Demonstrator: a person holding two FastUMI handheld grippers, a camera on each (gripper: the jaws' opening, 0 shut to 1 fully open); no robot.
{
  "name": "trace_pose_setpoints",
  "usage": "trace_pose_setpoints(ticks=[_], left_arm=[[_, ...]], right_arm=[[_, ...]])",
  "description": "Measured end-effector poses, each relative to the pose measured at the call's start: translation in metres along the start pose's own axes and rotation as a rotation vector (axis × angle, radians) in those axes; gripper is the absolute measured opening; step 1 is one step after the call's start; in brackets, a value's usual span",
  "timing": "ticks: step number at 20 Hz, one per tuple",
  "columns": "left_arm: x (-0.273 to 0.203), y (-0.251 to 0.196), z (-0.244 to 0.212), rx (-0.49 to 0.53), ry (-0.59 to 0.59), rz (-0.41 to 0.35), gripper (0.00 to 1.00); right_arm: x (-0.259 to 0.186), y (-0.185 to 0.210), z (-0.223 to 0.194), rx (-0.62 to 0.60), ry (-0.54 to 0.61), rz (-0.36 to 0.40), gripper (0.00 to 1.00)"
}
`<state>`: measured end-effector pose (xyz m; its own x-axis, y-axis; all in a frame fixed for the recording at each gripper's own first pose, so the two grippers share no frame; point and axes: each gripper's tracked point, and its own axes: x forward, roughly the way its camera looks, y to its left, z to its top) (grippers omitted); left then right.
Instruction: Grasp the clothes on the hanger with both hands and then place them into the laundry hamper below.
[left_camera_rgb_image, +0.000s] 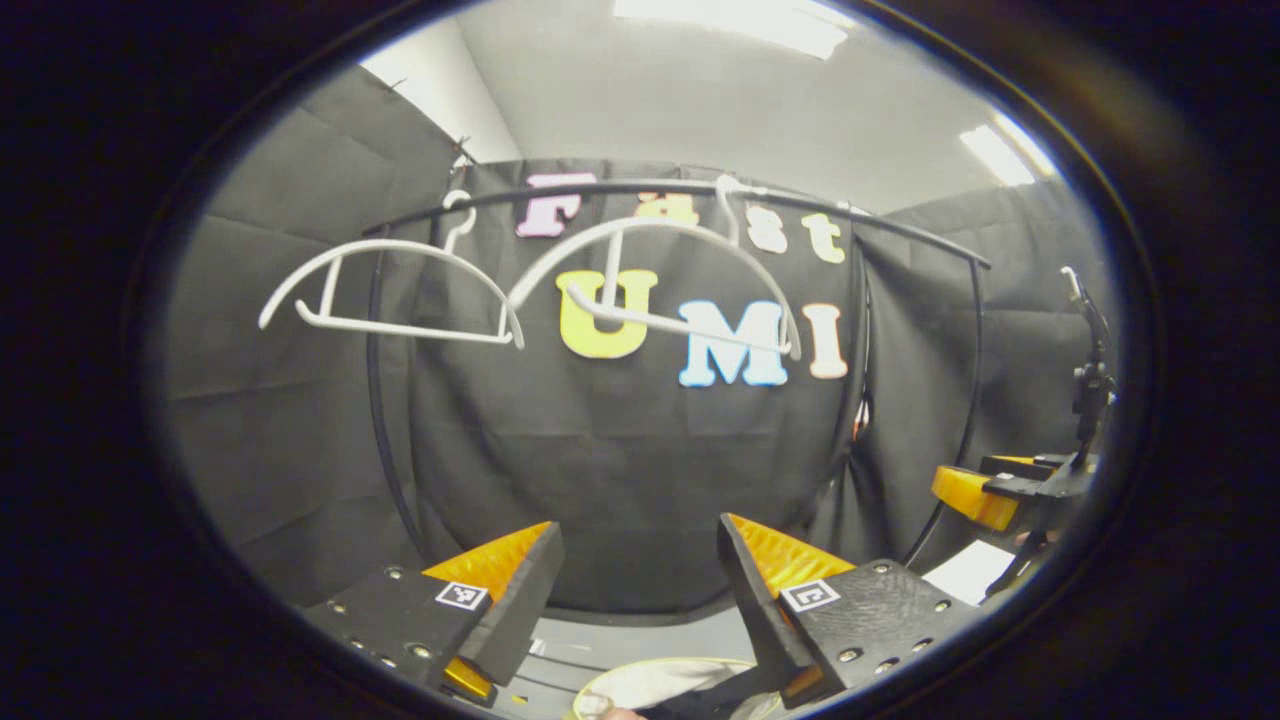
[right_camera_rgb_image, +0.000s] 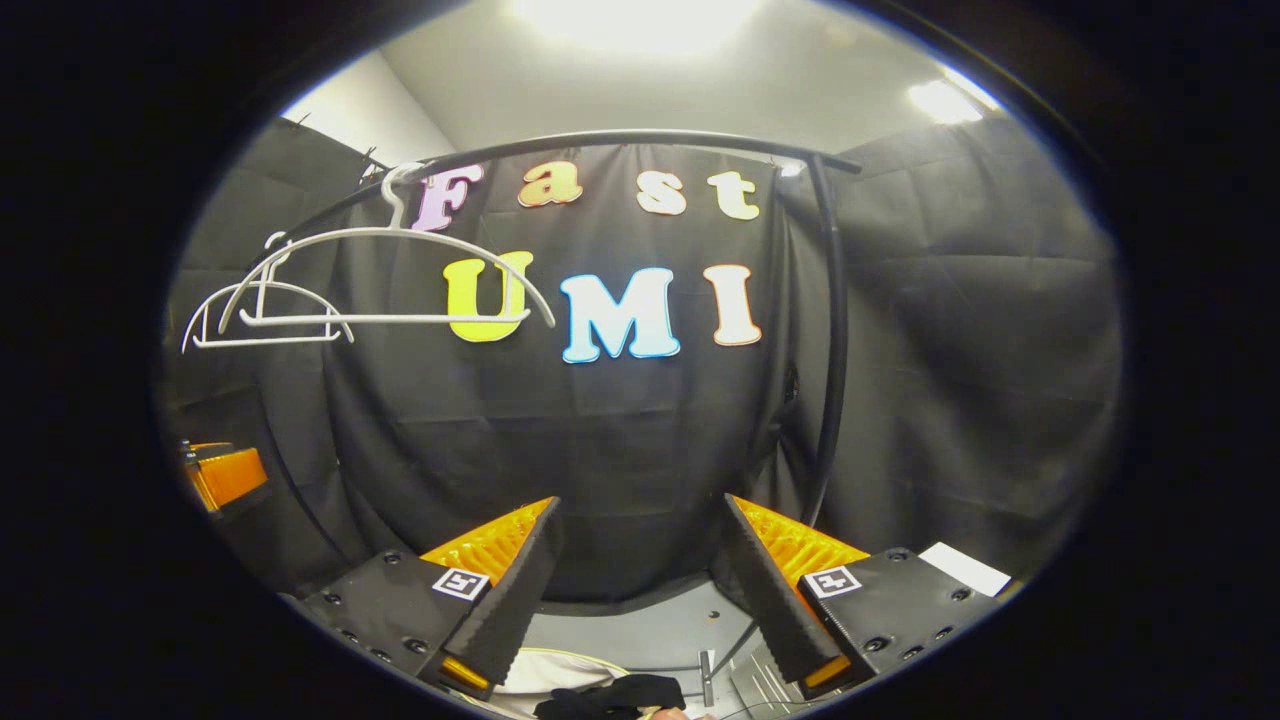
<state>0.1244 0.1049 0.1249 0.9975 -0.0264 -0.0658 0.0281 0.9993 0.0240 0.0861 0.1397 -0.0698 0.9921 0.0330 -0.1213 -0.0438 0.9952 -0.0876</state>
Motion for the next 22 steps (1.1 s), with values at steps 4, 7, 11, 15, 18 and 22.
trace_pose_setpoints(ticks=[4, 7, 11, 15, 18, 22], left_arm=[[-0.04, -0.005, 0.046, -0.024, -0.055, 0.077, 0.86], [-0.046, -0.022, 0.071, -0.02, -0.087, 0.1, 0.87], [-0.05, -0.054, 0.09, -0.062, -0.102, 0.11, 0.88], [-0.047, -0.071, 0.089, -0.096, -0.092, 0.118, 0.9], [-0.046, -0.074, 0.088, -0.061, -0.087, 0.121, 0.91], [-0.045, -0.074, 0.081, -0.074, -0.079, 0.076, 0.92]], right_arm=[[-0.004, -0.006, 0.01, -0.038, 0.006, 0.072, 0.94], [0.003, -0.029, 0.027, -0.068, -0.031, 0.088, 0.94], [0.003, -0.057, 0.044, -0.037, -0.064, 0.088, 0.94], [-0.003, -0.072, 0.041, -0.001, -0.046, 0.07, 0.94], [-0.007, -0.076, 0.039, -0.002, -0.053, 0.065, 0.98], [-0.008, -0.074, 0.038, 0.01, -0.067, 0.045, 0.98]])
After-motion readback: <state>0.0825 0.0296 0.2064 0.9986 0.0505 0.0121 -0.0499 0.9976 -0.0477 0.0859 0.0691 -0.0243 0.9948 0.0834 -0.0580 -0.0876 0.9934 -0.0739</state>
